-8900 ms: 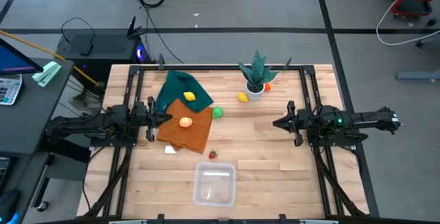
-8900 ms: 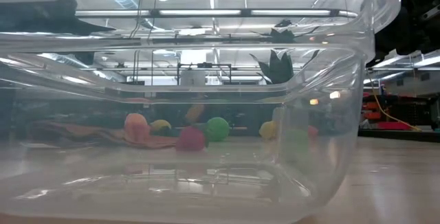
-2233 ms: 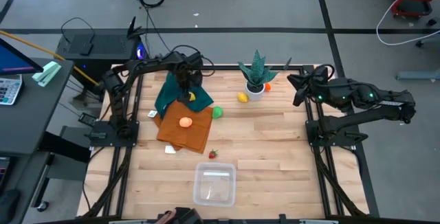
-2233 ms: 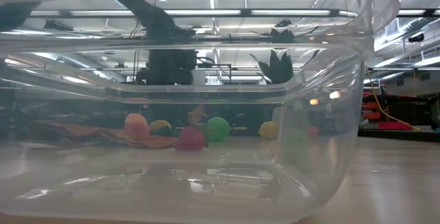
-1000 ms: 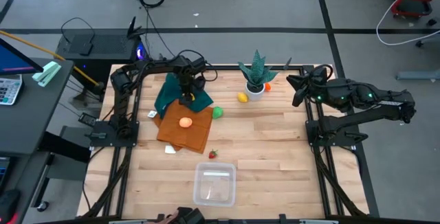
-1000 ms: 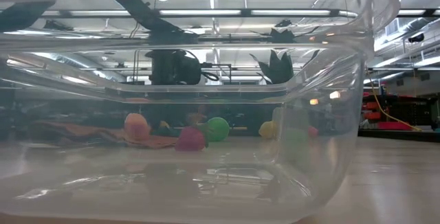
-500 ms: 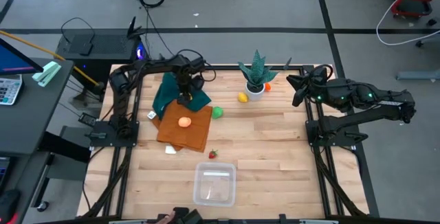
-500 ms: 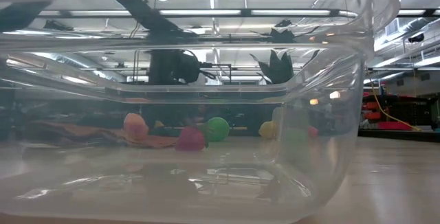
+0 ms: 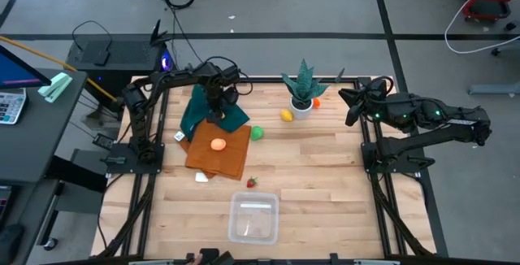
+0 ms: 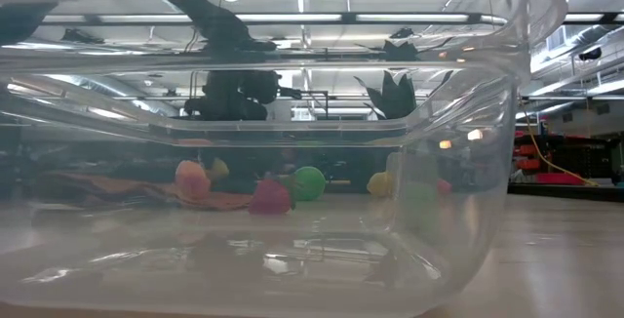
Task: Pick and placing Produce into tupperware
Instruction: Put the left yellow lemon into the transparent bin
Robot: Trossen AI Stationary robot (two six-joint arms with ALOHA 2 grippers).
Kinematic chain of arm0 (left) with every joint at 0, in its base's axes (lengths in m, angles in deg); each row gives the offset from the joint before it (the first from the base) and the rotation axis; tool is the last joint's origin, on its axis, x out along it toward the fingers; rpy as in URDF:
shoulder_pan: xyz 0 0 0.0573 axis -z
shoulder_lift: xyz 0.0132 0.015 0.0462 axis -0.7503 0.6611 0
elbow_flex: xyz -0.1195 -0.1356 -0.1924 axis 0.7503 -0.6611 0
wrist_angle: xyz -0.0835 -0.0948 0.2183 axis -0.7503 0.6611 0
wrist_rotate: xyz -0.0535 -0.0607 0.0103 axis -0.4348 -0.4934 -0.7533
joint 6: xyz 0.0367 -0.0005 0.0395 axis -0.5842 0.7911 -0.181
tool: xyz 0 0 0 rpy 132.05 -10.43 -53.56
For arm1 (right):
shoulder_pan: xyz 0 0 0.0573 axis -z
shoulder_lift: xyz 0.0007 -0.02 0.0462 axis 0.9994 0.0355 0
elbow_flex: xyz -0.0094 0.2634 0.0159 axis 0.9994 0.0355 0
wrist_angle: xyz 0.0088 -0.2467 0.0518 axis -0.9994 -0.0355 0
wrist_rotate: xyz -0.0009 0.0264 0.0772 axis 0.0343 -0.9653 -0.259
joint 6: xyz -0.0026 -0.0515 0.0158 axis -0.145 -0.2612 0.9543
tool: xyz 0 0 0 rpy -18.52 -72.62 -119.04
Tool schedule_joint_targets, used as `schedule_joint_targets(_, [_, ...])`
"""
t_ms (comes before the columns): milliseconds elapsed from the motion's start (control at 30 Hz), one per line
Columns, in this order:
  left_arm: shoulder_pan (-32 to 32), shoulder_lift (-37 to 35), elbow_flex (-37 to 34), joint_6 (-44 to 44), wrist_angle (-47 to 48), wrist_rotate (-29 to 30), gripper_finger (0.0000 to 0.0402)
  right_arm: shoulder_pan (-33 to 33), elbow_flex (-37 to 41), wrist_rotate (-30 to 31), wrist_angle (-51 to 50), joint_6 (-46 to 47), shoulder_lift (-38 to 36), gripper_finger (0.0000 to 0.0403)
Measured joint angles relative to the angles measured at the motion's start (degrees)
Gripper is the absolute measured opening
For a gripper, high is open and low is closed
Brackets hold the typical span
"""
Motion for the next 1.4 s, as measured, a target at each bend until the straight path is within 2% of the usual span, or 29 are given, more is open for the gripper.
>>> schedule_joint_targets(200, [0.5,0.0,0.0,0.3,0.8,0.0,0.0201,0.0,0.0,0.0,0.0,0.0,0.0,0.0029])
schedule_joint_targets(400, [0.9,-0.7,0.1,1.3,2.4,-0.1,0.0205,0.0,0.0,0.0,0.0,0.0,0.0,0.0029])
schedule_joint_targets(533, [1.1,-3.8,0.1,1.5,2.0,-0.2,0.0217,0.0,0.0,0.0,0.0,0.0,0.0,0.0029])
schedule_joint_targets(833, [2.2,-11.0,0.2,8.3,2.5,-4.3,0.0203,0.0,0.0,0.0,-0.1,0.0,0.0,0.0029])
schedule_joint_targets(967, [4.9,-13.3,0.2,11.3,2.4,-5.4,0.0215,0.0,0.0,0.0,-0.3,0.0,0.0,0.0029])
schedule_joint_targets(1100, [8.7,-15.2,0.2,13.8,2.2,-6.2,0.0206,0.0,0.0,0.0,-0.4,0.0,0.0,0.0029])
schedule_joint_targets(1400, [18.6,-16.1,0.2,19.4,-1.2,-6.7,0.0214,0.0,0.0,0.0,-5.3,3.4,0.0,0.0029])
